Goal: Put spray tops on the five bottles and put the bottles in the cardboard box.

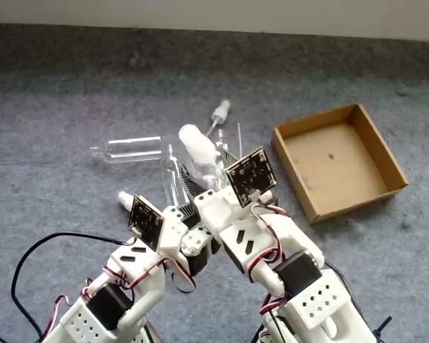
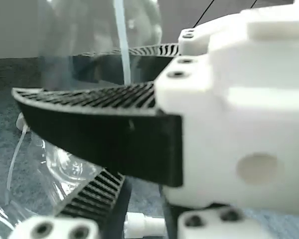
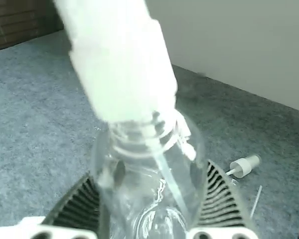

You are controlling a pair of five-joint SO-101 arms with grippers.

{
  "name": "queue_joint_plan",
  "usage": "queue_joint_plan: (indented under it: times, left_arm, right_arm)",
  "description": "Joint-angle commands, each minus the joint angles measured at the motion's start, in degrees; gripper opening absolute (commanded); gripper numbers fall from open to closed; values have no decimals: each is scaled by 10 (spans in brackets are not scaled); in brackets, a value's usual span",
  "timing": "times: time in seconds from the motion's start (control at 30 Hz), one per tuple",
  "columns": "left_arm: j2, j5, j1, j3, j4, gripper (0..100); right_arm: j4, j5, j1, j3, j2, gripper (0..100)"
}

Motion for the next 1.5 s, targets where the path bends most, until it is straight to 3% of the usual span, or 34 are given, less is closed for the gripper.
queue_joint_plan:
  times: [0.0, 0.3, 0.57, 0.73, 0.93, 1.2, 1.47]
  left_arm:
    - [-5, -4, -59, 36, -106, 6]
    - [-5, -5, -63, 35, -131, 6]
    - [-5, -6, -63, 35, -113, 6]
    - [-5, -6, -63, 35, -113, 6]
    - [-5, -6, -63, 35, -113, 6]
    - [-5, -6, -63, 35, -112, 6]
    - [-4, -6, -64, 35, -111, 6]
  right_arm:
    - [12, -4, -6, -9, -52, 80]
    - [73, -2, 29, -8, -131, 79]
    - [96, 6, 220, -8, -131, 77]
    - [88, 91, 312, -8, -120, 77]
    - [-5, 91, 411, -9, 3, 77]
    - [-206, 91, 504, -25, 223, 77]
    - [-219, 91, 534, -193, 465, 78]
